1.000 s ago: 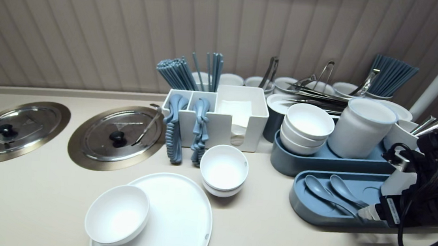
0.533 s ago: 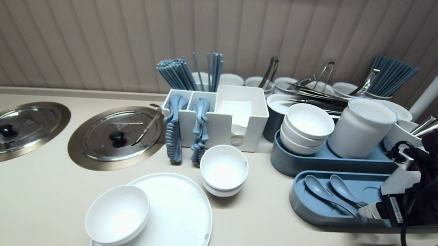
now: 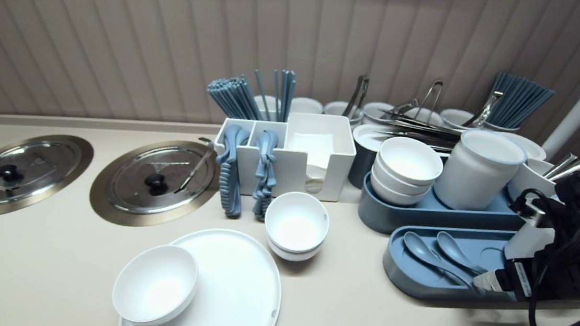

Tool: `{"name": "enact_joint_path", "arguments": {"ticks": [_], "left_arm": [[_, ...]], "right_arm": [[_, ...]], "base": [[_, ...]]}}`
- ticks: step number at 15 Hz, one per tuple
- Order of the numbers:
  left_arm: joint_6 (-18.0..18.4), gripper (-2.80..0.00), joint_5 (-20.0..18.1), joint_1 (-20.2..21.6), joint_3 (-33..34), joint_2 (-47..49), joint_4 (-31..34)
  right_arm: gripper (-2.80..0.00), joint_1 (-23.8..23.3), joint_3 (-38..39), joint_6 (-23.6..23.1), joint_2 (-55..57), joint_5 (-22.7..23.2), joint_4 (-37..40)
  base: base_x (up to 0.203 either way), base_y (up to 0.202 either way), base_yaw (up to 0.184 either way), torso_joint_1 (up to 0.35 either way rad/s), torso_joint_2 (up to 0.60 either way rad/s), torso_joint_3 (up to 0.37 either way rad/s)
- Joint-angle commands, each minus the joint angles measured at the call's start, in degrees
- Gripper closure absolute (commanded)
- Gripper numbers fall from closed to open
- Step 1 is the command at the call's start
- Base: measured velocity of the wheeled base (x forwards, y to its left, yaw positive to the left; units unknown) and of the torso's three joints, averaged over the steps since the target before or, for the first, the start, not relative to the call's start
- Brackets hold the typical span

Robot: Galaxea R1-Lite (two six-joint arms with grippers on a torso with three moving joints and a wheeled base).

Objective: Pick the spoon and place it in the bowl

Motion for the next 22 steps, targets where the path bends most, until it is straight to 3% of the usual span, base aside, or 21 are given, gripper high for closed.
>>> {"name": "enact_joint_path", "arguments": {"ticks": [1, 7, 10, 13, 22], "left_arm": [[0.0, 0.0, -0.1, 0.0, 0.4, 0.0, 0.0], [0.0, 0.0, 0.0, 0.0, 0.4, 0.0, -0.1], [0.0, 0.0, 0.0, 0.0, 0.4, 0.0, 0.0], [0.0, 0.0, -0.1, 0.0, 0.4, 0.0, 0.0], [0.0, 0.0, -0.1, 0.0, 0.4, 0.1, 0.0]], "right_arm": [[-2.8, 0.0, 0.0, 0.0, 0.5, 0.0, 0.1], [-2.8, 3.2, -0.4, 1.0, -4.7, 0.7, 0.2], [-2.8, 9.6, -0.4, 4.1, -7.8, 3.2, 0.7], [-2.8, 13.3, -0.1, 7.1, -3.8, 3.6, 0.6], [-2.8, 13.6, -0.1, 8.4, 1.9, 3.5, 0.1]], "base": [[0.0, 0.0, 0.0, 0.0, 0.0, 0.0], [0.0, 0.0, 0.0, 0.0, 0.0, 0.0], [0.0, 0.0, 0.0, 0.0, 0.0, 0.0], [0.0, 0.0, 0.0, 0.0, 0.0, 0.0], [0.0, 0.0, 0.0, 0.0, 0.0, 0.0]]}}
